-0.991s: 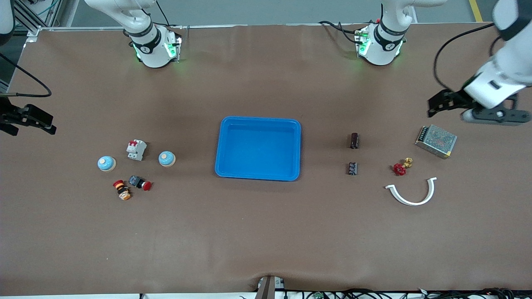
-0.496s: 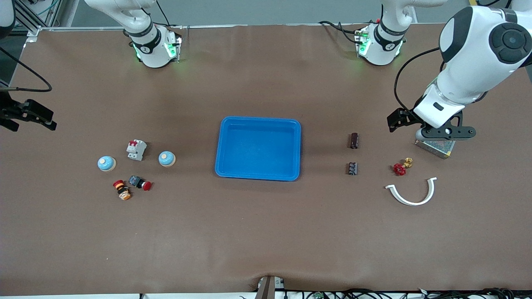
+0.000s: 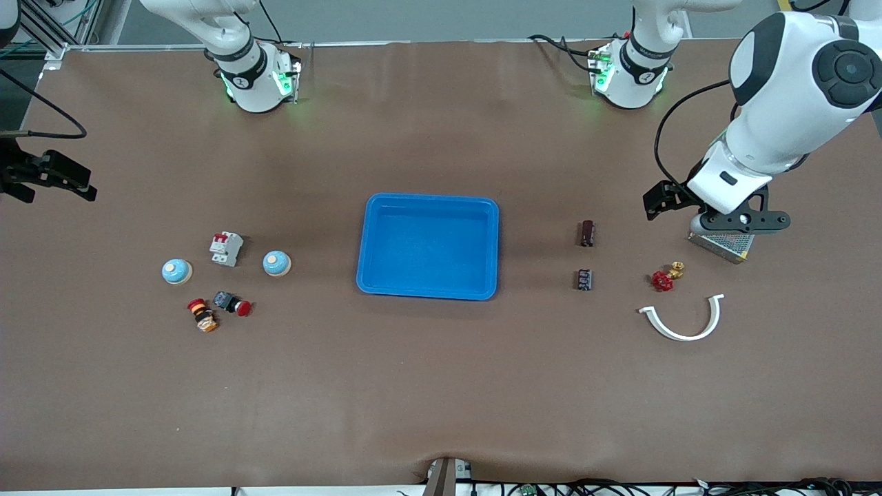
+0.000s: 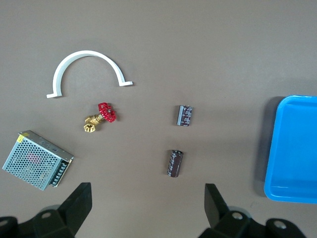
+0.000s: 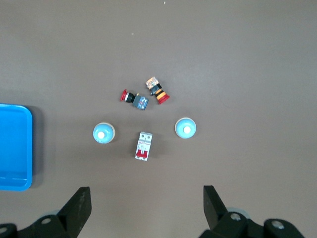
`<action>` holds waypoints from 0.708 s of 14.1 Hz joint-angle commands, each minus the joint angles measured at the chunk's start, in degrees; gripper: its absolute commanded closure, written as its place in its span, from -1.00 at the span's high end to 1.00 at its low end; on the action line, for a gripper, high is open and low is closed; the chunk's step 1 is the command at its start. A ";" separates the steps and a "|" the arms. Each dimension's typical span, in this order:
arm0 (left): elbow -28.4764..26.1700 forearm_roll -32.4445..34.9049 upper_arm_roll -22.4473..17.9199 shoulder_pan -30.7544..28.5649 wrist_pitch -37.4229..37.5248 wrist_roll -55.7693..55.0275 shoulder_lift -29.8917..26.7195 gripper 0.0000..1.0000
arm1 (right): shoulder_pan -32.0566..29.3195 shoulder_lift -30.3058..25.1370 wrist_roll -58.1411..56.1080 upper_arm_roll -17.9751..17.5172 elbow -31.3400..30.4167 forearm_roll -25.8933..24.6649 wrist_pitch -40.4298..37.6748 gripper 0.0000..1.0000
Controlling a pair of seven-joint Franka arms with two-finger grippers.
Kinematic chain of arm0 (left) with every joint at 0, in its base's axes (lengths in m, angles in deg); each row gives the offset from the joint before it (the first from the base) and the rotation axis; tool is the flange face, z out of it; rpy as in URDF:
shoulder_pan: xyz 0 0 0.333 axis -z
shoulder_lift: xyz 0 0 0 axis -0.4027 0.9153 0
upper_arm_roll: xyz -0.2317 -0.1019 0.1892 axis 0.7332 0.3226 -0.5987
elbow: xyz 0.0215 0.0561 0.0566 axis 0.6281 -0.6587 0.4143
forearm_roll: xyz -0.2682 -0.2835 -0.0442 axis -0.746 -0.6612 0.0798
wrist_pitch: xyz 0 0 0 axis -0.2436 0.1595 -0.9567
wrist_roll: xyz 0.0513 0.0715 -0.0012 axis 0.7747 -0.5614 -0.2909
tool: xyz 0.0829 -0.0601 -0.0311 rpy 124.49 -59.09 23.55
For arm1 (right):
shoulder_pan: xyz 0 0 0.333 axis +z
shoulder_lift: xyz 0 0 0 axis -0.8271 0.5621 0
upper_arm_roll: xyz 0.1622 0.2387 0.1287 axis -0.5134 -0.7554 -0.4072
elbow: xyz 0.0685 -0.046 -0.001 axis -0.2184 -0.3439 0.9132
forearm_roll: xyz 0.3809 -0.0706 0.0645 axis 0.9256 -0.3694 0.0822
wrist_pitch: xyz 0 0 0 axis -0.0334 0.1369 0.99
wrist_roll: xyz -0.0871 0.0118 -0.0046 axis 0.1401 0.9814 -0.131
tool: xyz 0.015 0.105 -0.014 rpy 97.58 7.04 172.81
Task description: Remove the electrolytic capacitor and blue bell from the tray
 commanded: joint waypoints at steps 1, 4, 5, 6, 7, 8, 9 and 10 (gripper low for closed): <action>0.13 0.13 0.15 -0.06 -0.63 0.07 0.16 1.00 | 0.36 -0.77 0.89 -0.21 0.51 -0.17 -1.00 1.00; -0.05 0.22 -0.28 -0.32 0.50 1.20 -0.89 1.00 | 0.18 -0.68 1.06 -0.21 0.43 -0.08 -1.79 1.00; 0.04 0.22 -1.16 -0.50 2.16 2.43 -2.37 1.00 | 0.18 -0.68 0.98 -0.21 0.43 0.00 -1.97 1.00; 0.30 0.22 -4.38 -0.50 4.88 6.79 -3.95 1.00 | 0.27 -0.60 0.98 -0.21 0.43 0.01 -2.06 1.00; 0.74 0.22 -8.33 -0.24 8.04 13.53 -5.88 1.00 | 0.35 -0.51 0.89 -0.21 0.43 0.01 -2.06 1.00; 0.92 0.22 -11.24 -0.24 9.55 18.12 -7.21 1.00 | 0.36 -0.51 0.89 -0.21 0.43 0.01 -2.06 1.00; 0.92 0.22 -13.27 -0.15 10.00 20.87 -7.92 1.00 | 0.36 -0.51 0.89 -0.21 0.43 0.01 -2.06 1.00; 0.92 0.22 -13.90 -0.15 10.00 21.77 -8.01 1.00 | 0.36 -0.51 0.89 -0.21 0.43 0.01 -2.06 1.00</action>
